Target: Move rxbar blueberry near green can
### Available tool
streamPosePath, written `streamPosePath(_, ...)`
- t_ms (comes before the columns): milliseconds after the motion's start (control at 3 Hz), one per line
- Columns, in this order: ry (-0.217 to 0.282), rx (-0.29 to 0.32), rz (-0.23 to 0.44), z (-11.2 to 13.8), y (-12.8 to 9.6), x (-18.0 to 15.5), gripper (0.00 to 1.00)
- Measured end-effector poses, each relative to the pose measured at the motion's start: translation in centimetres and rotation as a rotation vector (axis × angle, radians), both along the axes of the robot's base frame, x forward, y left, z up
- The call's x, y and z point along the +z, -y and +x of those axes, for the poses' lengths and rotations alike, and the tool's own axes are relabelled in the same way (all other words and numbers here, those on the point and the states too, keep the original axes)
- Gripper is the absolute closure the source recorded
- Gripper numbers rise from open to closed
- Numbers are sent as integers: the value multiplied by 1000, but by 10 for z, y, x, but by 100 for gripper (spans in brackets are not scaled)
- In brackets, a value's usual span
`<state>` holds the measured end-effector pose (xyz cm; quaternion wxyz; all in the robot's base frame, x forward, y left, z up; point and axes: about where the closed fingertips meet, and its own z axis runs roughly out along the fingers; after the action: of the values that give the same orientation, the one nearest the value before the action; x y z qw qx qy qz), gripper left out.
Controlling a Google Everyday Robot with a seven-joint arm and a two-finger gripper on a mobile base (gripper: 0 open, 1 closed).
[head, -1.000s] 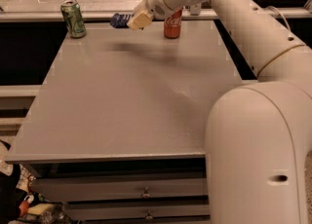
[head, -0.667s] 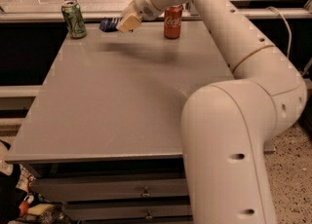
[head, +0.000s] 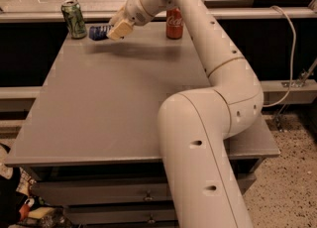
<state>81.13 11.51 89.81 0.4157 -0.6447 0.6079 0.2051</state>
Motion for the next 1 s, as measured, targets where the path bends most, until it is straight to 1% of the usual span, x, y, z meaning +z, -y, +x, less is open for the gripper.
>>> streamPosePath(333,0,-5,-2,1,-1,0,69)
streamPosePath(667,-4,-1,-2,1,-4,-3,44)
streamPosePath(1000,-10,4,-4,1,-9,-7,13)
